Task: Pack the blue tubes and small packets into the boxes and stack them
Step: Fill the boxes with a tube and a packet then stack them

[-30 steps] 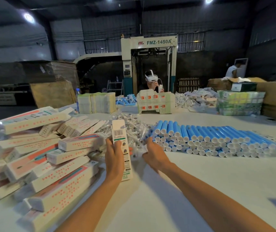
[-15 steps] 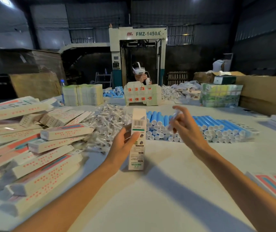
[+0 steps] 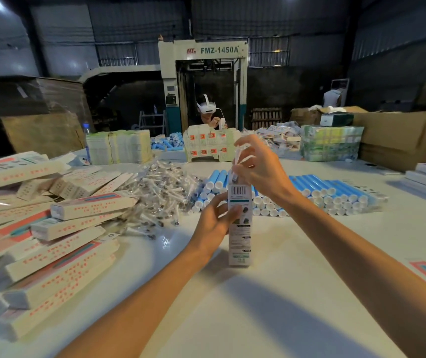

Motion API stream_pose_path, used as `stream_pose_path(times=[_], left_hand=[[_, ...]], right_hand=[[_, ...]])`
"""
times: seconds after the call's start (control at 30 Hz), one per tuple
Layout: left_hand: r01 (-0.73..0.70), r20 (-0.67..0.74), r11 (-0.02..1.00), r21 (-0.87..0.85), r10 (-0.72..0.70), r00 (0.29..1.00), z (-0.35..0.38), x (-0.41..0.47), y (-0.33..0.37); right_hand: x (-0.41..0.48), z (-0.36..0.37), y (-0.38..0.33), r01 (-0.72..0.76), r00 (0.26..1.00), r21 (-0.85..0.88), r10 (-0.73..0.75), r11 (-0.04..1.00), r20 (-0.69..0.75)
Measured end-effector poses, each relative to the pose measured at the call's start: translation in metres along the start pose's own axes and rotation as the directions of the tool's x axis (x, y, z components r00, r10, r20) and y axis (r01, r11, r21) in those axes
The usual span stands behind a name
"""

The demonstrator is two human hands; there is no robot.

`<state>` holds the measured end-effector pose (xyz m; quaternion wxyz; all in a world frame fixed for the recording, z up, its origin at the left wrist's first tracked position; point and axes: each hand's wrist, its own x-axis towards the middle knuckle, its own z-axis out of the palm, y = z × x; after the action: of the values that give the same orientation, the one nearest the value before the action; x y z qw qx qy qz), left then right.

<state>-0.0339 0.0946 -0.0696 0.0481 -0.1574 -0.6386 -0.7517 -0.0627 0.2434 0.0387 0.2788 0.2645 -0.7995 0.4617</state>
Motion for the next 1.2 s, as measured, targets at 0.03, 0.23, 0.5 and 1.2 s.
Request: stream_pose_path(times=[0.03,0.23,0.5,1.2], left_hand=[[-0.005,-0.002,1.000,-0.003,0.005,1.000,-0.001,0.000,0.001],[-0.049,-0.028,0.998,0.032,0.050,0.998,-0.007,0.000,0.001],[-0.174,-0.061,0.982,0.078,0.179,0.982,-0.024,0.000,0.002],[-0.371,0.095,0.854,0.364,0.362,0.927,-0.030,0.006,0.012]], right_hand=[[-0.001,0.001,0.002,0.005,1.000,-0.033,-0.005,0.999,0.011],[-0.009,0.005,0.008,0.081,0.991,-0.199,-0.058,0.977,0.116],[-0.062,0.019,0.037,-0.113,0.994,0.146,0.113,0.983,0.006],[-0.057,0.010,0.035,-0.107,0.994,0.382,0.099,0.918,0.042]])
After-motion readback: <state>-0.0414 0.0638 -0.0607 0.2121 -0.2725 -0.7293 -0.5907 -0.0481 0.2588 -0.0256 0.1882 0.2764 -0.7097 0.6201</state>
